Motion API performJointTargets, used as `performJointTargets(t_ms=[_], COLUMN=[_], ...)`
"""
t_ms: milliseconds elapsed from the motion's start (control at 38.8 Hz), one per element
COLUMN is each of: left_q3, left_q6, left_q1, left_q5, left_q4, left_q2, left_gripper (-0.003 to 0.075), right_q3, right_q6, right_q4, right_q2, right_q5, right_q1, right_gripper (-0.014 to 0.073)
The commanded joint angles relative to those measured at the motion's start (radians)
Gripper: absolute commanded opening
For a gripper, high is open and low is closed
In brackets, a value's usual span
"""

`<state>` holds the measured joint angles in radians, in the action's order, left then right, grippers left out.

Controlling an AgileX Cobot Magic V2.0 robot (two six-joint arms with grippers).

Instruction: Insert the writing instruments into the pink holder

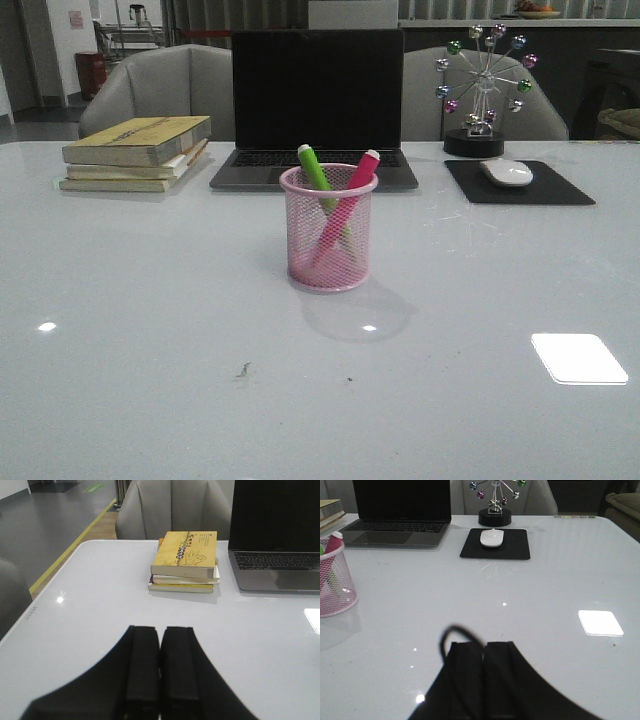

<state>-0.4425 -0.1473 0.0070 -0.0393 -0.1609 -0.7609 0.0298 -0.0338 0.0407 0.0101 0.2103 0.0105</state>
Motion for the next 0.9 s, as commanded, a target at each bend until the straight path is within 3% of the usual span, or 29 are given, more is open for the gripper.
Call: performJointTargets(t_ms=[0, 593, 876], left_q3=[-0.029, -0.014, 0.166], left_q6=[0.001, 0.003, 0.003], left_q1=[0.002, 0.002, 0.002], left_q5=[-0.083, -0.029, 0.007], left_q4=[-0.002, -0.009, -0.009], left_q2=[0.008, 0.371, 0.57], left_gripper=[0.0092, 0.0092, 0.0092], right_q3=[0.002, 0.002, 0.002], right_q6=[0.01, 0.01, 0.01], right_q4=[0.0, 0.0, 0.0], right_q2=[0.018, 0.018, 0.018], right_q5=[-0.078, -0.078, -0.078], right_q1=[-0.006, -0.006, -0.006], right_gripper=[0.0031, 0.0031, 0.0031])
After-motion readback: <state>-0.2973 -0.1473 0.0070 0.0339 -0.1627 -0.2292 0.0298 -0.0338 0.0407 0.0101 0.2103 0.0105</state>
